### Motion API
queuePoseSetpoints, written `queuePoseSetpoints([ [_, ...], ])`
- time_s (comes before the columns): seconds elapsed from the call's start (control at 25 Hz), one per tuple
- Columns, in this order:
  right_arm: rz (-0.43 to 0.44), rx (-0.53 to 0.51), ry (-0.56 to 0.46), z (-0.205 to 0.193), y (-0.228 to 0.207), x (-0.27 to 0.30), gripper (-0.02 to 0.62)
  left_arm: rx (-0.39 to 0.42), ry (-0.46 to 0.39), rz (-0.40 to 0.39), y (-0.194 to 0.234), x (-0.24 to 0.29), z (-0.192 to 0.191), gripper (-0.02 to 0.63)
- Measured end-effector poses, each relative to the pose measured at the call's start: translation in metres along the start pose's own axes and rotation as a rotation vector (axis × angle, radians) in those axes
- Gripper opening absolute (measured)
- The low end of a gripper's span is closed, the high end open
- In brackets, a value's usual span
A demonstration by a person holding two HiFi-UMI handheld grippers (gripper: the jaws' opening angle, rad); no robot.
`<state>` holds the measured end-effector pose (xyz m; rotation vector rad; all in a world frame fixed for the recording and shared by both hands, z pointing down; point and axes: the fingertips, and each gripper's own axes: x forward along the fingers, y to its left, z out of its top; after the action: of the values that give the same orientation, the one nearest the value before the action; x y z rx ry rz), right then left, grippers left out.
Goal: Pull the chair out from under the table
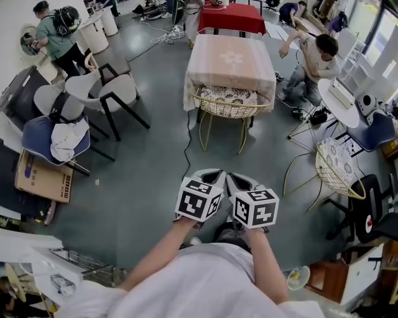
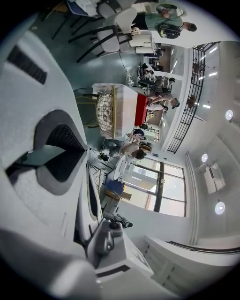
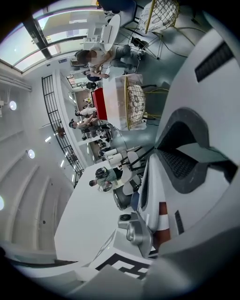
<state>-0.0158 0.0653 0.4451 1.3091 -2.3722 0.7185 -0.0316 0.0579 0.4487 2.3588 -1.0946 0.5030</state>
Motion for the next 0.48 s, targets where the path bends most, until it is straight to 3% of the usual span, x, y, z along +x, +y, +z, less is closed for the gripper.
queuePoseSetpoints([
  [0.48,0.041,0.016,-0.001,0.051,-0.095,0.037,0.002,-0.009,-0.001,0.016,0.008,0.094,0.059,0.003],
])
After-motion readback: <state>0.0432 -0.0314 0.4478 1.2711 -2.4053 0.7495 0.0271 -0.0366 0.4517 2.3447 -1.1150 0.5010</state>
